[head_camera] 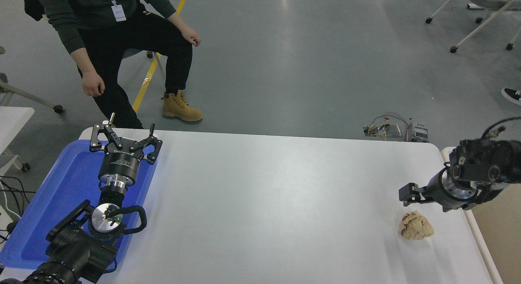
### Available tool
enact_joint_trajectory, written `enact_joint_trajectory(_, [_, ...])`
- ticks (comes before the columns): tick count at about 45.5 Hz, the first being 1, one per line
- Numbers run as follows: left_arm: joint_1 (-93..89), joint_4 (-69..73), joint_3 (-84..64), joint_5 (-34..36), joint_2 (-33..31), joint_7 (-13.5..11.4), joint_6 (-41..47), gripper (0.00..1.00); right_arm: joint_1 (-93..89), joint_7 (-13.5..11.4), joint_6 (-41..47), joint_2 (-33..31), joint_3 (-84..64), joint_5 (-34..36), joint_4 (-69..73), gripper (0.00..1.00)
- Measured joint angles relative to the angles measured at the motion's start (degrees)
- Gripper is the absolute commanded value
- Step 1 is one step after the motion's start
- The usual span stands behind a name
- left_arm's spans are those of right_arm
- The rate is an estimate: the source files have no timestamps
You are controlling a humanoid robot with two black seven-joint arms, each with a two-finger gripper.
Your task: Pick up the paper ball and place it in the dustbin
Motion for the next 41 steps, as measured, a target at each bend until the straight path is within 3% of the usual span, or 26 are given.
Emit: enact_joint_trajectory(41, [0.0,0.0,0.02,0.0,-0.01,0.0,0.0,1.0,-11.43,0.23,-3.49,0.31,7.75,0.03,-8.21,0.98])
